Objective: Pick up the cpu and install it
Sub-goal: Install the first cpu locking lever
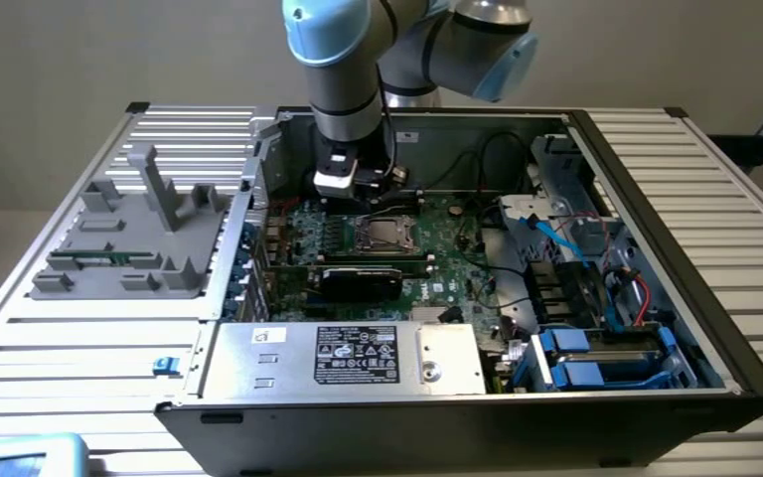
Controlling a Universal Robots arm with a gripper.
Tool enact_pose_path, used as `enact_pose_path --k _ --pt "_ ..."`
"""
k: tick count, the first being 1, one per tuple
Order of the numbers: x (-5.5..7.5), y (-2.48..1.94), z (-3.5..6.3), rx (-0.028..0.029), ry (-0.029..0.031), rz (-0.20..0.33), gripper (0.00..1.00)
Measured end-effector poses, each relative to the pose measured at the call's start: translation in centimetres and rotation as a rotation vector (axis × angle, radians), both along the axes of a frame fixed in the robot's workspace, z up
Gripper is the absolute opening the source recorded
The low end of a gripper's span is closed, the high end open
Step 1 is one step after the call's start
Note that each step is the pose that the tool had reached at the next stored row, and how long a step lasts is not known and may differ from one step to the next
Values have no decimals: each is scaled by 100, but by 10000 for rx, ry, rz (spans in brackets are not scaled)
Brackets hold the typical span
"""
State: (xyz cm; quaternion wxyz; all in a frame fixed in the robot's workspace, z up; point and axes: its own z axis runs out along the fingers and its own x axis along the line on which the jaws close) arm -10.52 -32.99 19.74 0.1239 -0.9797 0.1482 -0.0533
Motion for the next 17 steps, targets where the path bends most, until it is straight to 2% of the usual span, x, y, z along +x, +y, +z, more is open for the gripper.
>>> enact_pose_path --k 17 --pt "28 -9 -23 0 -1 -26 11"
